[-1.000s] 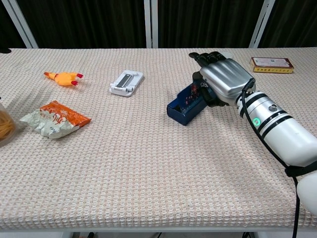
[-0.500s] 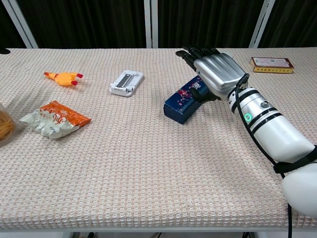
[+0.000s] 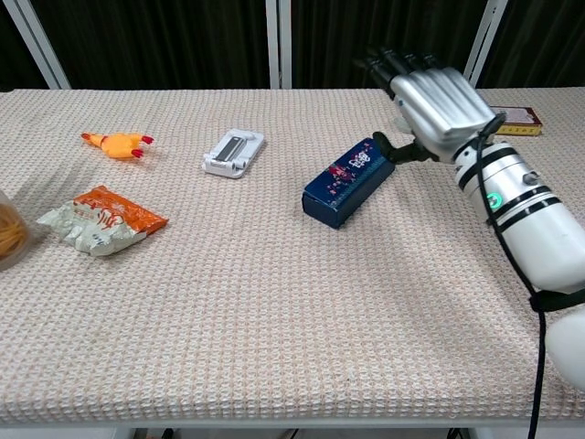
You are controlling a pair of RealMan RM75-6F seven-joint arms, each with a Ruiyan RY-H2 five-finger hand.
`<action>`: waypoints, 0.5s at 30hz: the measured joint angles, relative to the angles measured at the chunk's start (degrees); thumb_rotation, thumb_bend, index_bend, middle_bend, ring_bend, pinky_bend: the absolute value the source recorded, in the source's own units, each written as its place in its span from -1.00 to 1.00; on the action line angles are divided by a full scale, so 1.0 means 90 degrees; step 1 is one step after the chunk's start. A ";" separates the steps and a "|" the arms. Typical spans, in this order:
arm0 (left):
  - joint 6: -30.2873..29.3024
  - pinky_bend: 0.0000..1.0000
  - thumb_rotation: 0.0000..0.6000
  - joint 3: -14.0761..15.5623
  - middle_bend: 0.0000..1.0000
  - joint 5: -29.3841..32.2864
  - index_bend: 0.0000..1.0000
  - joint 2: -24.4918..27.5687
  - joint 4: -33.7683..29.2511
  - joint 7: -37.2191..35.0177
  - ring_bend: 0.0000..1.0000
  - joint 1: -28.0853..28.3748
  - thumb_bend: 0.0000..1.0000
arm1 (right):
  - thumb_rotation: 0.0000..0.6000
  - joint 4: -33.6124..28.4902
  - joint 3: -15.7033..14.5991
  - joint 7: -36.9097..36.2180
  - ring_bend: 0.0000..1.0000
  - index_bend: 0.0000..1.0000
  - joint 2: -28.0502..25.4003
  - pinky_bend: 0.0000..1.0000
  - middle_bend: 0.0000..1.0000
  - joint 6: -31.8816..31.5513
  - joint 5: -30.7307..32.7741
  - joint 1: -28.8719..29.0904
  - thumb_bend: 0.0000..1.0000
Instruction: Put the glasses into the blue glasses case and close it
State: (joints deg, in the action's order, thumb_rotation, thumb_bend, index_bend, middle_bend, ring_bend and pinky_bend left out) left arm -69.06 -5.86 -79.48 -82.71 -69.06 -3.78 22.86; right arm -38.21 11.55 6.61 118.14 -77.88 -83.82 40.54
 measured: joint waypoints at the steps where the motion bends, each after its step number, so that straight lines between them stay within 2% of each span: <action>1: -0.0047 -0.60 1.00 -0.0003 -1.00 -0.0006 -0.89 0.0017 -0.0040 0.0020 -0.95 -0.0018 -0.91 | 1.00 -0.0239 -0.0020 0.0025 -1.00 -1.00 -0.0178 -1.00 -1.00 -0.0120 -0.0014 -0.0114 -0.07; 6: -0.0396 -0.60 1.00 0.0006 -1.00 -0.0045 -0.89 0.0138 -0.0331 0.0153 -0.95 -0.0196 -0.91 | 1.00 -0.1658 -0.0180 0.0269 -1.00 -1.00 -0.1194 -1.00 -1.00 -0.0437 0.0029 -0.0722 -0.11; 11: -0.0774 -0.60 1.00 0.0081 -1.00 -0.0128 -0.89 0.0285 -0.0640 0.0336 -0.95 -0.0442 -0.92 | 1.00 -0.3767 -0.0519 0.0676 -1.00 -1.00 -0.2870 -1.00 -1.00 -0.0504 0.0401 -0.1587 -0.13; 15: -0.1021 -0.60 0.99 0.0163 -0.99 -0.0164 -0.89 0.0400 -0.0858 0.0519 -0.95 -0.0664 -0.92 | 1.00 -0.4973 -0.0887 0.0848 -1.00 -1.00 -0.4239 -1.00 -1.00 -0.0563 0.0752 -0.2428 -0.13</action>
State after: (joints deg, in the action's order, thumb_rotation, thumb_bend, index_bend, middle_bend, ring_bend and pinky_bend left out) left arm -78.25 -4.40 -80.96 -79.11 -76.79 0.89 16.88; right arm -82.97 3.57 14.24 79.98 -82.95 -77.05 18.69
